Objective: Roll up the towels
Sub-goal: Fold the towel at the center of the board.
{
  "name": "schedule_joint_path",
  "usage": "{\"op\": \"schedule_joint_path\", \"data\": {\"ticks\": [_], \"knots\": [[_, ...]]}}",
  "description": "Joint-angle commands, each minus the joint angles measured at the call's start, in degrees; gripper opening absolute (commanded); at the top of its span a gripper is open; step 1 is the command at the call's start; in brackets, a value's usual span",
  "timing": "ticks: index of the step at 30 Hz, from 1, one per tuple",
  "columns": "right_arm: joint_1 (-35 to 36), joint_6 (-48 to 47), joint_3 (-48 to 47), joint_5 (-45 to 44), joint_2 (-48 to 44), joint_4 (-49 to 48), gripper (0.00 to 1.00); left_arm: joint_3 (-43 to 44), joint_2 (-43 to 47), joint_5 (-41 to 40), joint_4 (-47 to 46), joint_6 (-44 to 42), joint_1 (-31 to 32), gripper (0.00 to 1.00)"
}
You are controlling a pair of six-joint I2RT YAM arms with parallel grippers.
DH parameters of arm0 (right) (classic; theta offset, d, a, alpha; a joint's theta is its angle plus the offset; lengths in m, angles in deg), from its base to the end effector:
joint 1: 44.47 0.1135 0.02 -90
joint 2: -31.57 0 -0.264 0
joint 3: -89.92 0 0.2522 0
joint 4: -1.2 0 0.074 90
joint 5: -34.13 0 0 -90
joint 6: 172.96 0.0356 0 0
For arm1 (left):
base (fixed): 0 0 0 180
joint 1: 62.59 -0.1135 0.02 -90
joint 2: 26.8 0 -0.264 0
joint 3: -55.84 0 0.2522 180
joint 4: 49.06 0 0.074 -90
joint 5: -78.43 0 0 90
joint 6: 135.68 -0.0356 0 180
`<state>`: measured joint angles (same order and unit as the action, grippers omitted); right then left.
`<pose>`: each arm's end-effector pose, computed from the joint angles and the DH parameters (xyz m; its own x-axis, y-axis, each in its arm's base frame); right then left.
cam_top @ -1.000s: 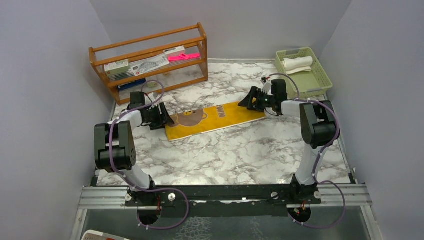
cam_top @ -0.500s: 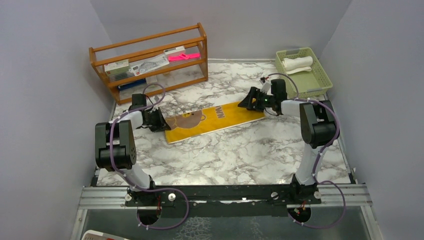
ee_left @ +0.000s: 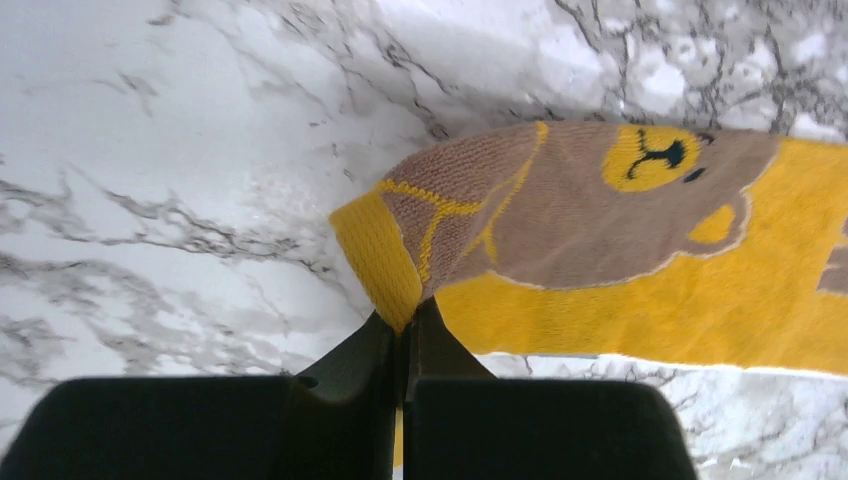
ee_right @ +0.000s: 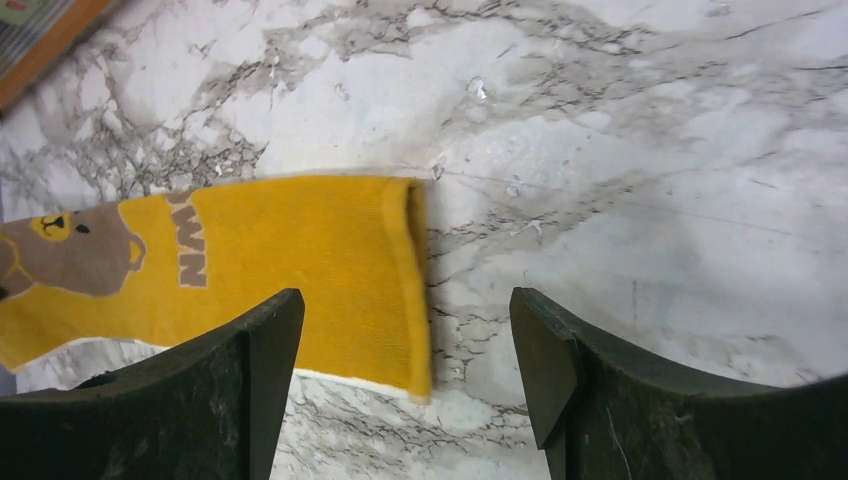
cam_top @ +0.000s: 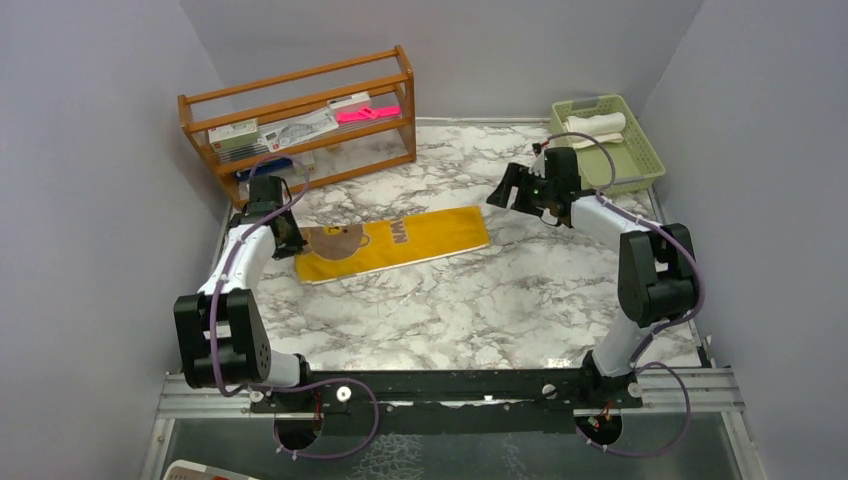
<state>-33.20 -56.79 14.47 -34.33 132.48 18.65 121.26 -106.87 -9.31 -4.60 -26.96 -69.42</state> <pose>0.3663 0.0863 0.1914 -0.7958 0.2597 -0.5471 -0.1054 0.8302 0.5474 0.2729 0.0313 0.2157 -0.7753 -0.4158 -0.4754 -0.3670 0.9092 -0.1968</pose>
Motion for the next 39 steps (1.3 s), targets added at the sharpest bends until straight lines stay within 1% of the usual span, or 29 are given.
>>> {"op": "schedule_joint_path", "data": {"ticks": [1, 3, 5, 7, 10, 16, 19, 21, 23, 27, 33, 39], "knots": [[0.1, 1.4, -3.6, -9.9, -2.5, 9.0, 0.77, 7.7, -1.5, -14.3, 8.7, 3.5, 4.5, 0.0], [0.1, 2.1, -4.9, -11.0, -2.7, 11.4, 0.77, 13.5, -5.4, -16.4, 13.1, 4.5, 9.0, 0.0], [0.1, 2.5, -6.3, -11.2, -2.6, 13.6, 0.77, 19.8, -10.1, -16.3, 17.1, 5.5, 14.3, 0.0], [0.0, 2.6, -7.1, -11.0, -2.7, 15.2, 0.77, 25.3, -14.7, -12.6, 19.2, 6.4, 18.8, 0.0], [0.1, 2.6, -7.3, -10.4, -3.8, 16.6, 0.77, 33.0, -21.8, -5.9, 19.6, 8.4, 24.2, 0.0], [0.1, 2.8, -5.5, -10.7, -8.7, 17.8, 0.78, 46.9, -34.5, 4.5, 21.1, 10.8, 31.4, 0.0], [0.0, 2.4, -4.0, -12.1, -10.7, 18.1, 0.8, 55.3, -40.1, 6.4, 24.5, 10.7, 34.7, 0.0], [0.0, 2.2, -3.0, -12.5, -11.5, 17.9, 0.8, 59.1, -43.4, 7.8, 26.1, 10.6, 36.4, 0.0], [0.0, 2.1, -2.4, -12.0, -11.6, 17.6, 0.81, 61.4, -45.6, 8.8, 26.8, 10.8, 37.5, 0.0], [0.1, 2.2, -1.9, -10.7, -11.4, 17.3, 0.81, 63.5, -47.9, 9.9, 26.9, 11.6, 38.1, 0.0], [0.0, 2.0, -1.6, -10.4, -11.1, 17.0, 0.81, 65.9, -49.3, 12.1, 27.0, 12.1, 38.1, 0.0], [0.0, 2.1, -0.8, -9.9, -10.4, 16.6, 0.81, 68.0, -50.6, 11.9, 27.1, 12.8, 38.1, 0.0]]}}
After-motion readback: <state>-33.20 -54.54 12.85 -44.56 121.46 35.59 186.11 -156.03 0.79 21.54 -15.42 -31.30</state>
